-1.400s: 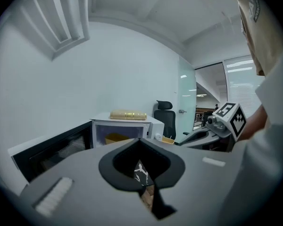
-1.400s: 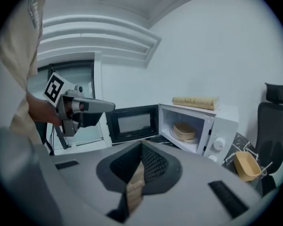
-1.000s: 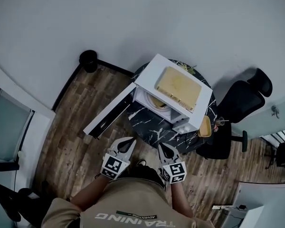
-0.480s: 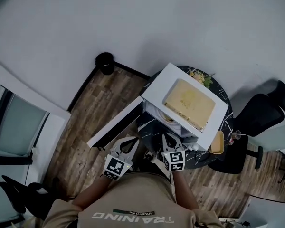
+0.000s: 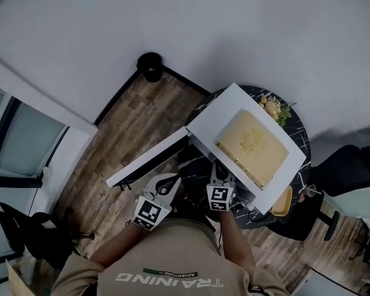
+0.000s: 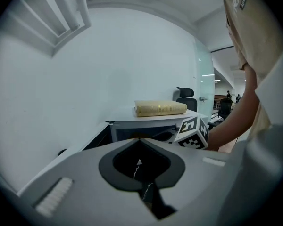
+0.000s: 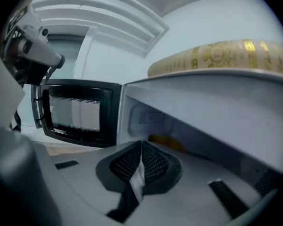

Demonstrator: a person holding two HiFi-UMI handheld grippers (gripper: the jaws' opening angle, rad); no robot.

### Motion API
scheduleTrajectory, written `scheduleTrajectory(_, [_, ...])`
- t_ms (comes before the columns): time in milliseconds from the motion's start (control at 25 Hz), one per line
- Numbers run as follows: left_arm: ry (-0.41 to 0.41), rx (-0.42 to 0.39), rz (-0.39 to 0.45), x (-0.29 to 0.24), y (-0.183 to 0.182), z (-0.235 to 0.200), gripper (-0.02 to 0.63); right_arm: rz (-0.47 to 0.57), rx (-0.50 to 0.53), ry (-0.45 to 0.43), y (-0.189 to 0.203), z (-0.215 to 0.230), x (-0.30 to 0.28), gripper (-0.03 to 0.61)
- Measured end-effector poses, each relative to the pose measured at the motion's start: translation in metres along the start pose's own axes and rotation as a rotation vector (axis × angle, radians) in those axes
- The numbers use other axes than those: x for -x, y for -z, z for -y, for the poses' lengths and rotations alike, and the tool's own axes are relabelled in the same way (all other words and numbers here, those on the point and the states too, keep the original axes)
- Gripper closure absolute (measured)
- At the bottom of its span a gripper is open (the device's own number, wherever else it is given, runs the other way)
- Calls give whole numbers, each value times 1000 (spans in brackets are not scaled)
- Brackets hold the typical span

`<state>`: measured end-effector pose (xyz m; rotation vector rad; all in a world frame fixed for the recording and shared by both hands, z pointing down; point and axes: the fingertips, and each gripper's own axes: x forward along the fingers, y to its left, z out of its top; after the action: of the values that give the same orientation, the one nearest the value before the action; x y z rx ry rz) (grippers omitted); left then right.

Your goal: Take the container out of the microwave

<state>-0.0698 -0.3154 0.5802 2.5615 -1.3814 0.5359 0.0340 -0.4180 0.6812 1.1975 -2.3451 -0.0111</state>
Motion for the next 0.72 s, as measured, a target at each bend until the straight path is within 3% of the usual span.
scheduleTrajectory(240, [4, 23, 21, 0, 1, -14, 612, -70, 39, 11, 10, 7, -19, 569])
scheduleTrajectory(480, [-39, 65, 44, 13, 14, -33, 612, -166, 87, -35, 20, 3, -40, 569])
scheduleTrajectory(720, [-64, 103, 67, 23, 17, -45, 612, -226, 112, -21, 30, 10, -44, 569])
